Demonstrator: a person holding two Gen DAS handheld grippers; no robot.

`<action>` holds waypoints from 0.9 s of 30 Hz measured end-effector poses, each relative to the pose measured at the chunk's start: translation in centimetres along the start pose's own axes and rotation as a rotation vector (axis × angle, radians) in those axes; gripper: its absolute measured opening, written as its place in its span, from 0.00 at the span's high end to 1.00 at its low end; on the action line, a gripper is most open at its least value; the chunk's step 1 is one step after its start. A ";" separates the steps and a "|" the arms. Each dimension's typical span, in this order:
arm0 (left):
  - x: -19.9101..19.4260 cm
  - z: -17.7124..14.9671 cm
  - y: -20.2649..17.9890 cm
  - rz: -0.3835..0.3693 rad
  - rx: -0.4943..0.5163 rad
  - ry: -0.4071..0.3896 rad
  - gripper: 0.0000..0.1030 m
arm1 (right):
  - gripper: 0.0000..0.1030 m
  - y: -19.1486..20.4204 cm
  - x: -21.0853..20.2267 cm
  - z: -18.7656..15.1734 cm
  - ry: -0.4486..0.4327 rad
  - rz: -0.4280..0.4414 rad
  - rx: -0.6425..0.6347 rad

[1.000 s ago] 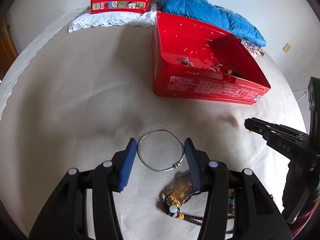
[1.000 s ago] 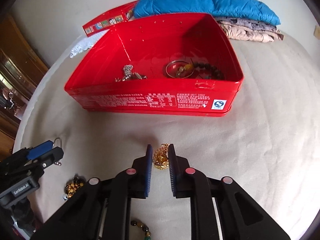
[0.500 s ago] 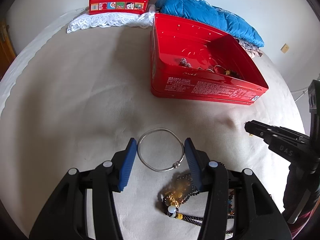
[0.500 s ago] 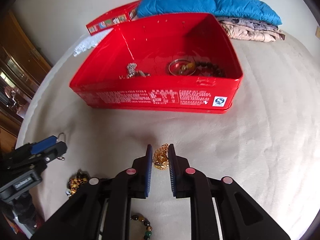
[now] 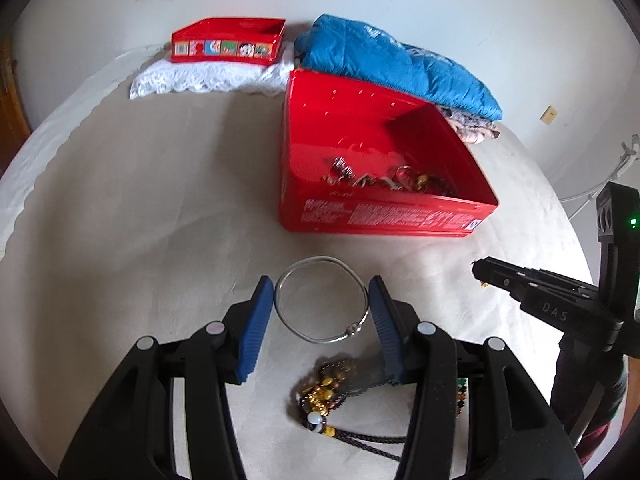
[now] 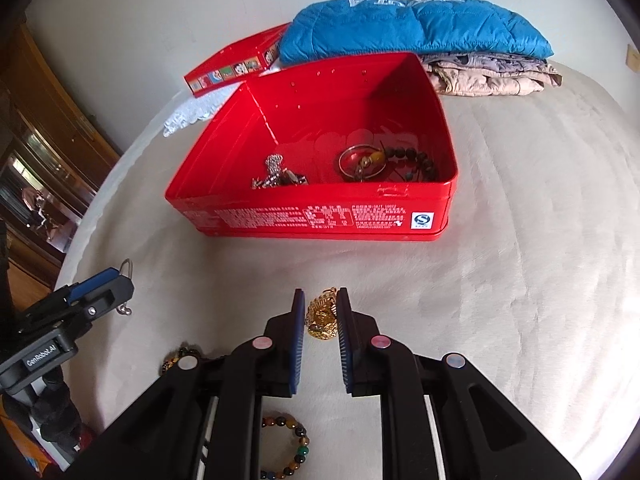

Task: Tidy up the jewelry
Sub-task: 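Carry the gold charm and key ring into the red tin, open both tools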

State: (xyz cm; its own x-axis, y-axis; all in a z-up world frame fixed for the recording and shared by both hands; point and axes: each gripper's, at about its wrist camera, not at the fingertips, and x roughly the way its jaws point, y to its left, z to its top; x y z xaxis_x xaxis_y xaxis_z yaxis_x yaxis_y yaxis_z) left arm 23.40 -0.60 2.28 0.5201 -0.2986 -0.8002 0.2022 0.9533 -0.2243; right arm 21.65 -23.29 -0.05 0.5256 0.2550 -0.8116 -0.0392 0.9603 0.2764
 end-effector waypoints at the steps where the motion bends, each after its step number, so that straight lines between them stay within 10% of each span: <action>1: -0.1 0.2 -0.3 0.004 0.005 -0.004 0.53 | 0.85 -0.1 -0.3 0.1 -0.005 0.003 -0.001; 18: 3.4 10.4 -5.6 -0.106 0.027 -0.087 0.53 | 0.85 -0.9 -0.5 9.4 -0.107 0.025 0.047; 27: 10.2 11.9 -4.1 0.008 0.026 -0.018 0.53 | 0.85 -3.0 5.6 10.8 -0.046 -0.045 0.054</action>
State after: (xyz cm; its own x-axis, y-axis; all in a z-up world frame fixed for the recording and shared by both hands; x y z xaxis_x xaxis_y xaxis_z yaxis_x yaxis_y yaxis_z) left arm 37.75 -8.06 1.59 0.5365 -0.2915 -0.7919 0.2193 0.9544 -0.2027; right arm 33.90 -25.96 0.11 0.5644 0.2050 -0.7996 0.0306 0.9628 0.2684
